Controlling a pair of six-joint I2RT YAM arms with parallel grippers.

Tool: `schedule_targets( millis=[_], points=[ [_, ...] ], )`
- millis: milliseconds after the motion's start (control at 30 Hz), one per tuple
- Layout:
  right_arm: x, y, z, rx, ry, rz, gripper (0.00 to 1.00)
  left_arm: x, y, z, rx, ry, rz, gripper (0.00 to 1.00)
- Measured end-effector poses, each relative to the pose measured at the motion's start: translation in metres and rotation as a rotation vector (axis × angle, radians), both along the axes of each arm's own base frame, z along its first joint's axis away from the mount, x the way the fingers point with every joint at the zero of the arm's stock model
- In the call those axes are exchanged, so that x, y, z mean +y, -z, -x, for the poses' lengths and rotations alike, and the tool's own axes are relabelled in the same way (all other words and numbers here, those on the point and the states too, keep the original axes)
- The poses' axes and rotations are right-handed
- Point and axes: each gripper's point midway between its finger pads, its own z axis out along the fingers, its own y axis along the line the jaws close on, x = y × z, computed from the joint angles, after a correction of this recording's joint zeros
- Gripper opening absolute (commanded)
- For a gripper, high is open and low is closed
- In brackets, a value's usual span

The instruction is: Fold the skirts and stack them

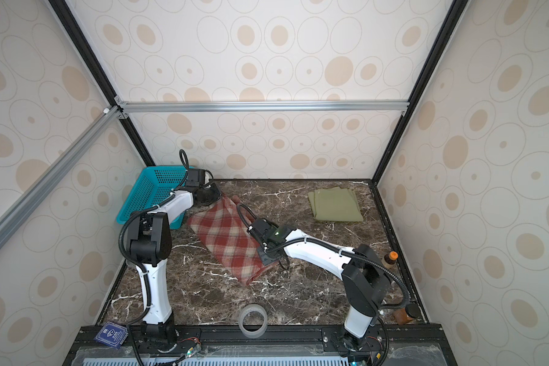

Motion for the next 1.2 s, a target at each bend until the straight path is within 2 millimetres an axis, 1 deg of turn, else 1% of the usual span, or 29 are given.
schedule_targets(
  millis=[500, 833, 1200],
  points=[
    [-0.001, 0.011, -0.009, -0.009, -0.012, 0.064, 0.0, 0.0, 0.015, -0.006, 0.014, -0.008, 0.002, 0.0],
    [-0.002, 0.007, -0.015, -0.032, -0.022, 0.101, 0.0, 0.002, 0.014, -0.007, 0.007, -0.017, -0.006, 0.0],
    [-0.005, 0.014, -0.021, -0.041, -0.032, 0.148, 0.0, 0.004, 0.013, -0.009, 0.003, -0.023, -0.012, 0.0]
  ],
)
